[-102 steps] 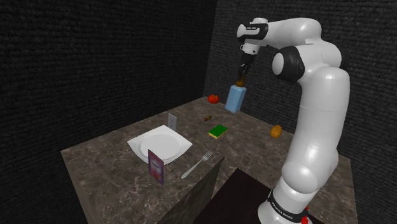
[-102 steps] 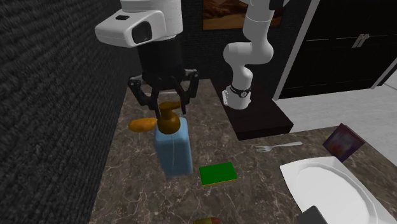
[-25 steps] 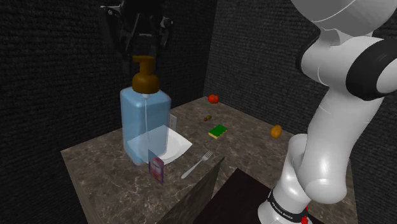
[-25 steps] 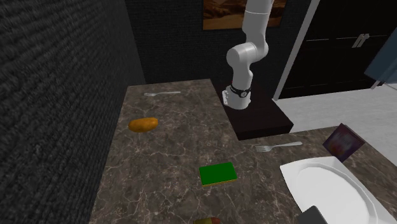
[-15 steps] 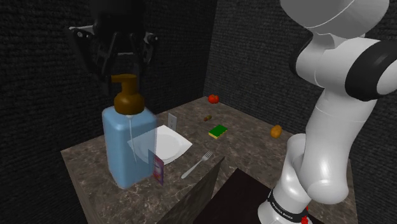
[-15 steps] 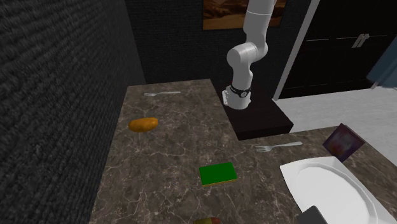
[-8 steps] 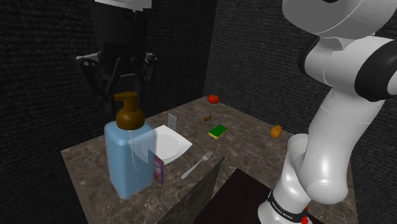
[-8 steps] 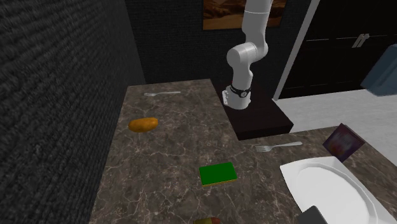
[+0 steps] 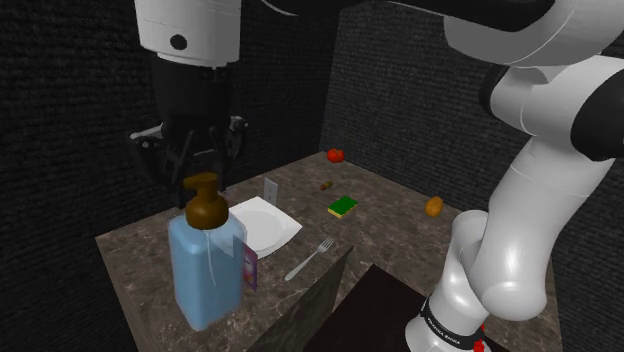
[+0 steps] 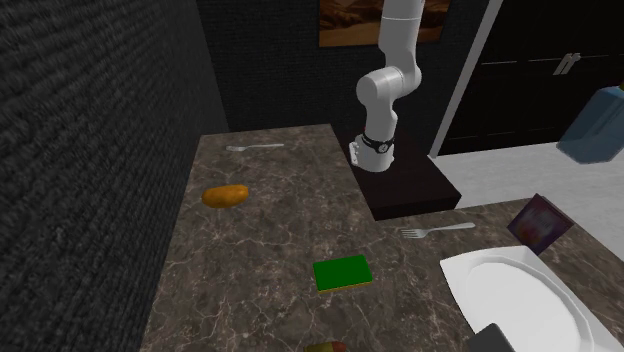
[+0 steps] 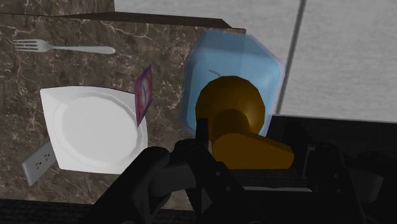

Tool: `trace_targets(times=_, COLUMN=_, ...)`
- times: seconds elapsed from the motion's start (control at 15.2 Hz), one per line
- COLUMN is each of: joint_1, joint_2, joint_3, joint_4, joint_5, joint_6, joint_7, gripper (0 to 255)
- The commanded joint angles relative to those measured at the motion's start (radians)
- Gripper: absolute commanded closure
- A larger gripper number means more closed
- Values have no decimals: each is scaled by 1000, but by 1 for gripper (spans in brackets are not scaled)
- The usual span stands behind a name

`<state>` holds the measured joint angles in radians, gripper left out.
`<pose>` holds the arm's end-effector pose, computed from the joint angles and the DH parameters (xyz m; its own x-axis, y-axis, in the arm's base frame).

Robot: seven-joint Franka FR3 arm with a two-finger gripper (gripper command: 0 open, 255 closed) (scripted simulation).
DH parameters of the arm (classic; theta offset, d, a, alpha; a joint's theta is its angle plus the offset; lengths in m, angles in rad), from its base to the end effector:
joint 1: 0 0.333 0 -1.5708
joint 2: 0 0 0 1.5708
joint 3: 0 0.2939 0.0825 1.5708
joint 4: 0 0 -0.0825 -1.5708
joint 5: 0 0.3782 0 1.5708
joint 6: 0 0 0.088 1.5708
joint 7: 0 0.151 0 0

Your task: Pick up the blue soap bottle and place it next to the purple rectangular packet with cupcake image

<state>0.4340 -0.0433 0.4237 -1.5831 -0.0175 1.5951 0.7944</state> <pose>0.3536 0.4112 0.5764 0.9961 0.0629 0.0612 0.0637 -0.9979 -0.0120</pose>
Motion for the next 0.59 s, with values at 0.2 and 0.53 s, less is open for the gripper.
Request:
trace_targets(times=0.2, joint_1=-2, joint_2=-22, joint_3=-3, joint_4=-95, joint_5=9, joint_6=75, joint_7=-5, gripper=255)
trace_targets(times=0.53, joint_1=-2, joint_2=-34, joint_3=-5, joint_4=-175, joint_5=14, joint_6=145, joint_7=-7, gripper=255)
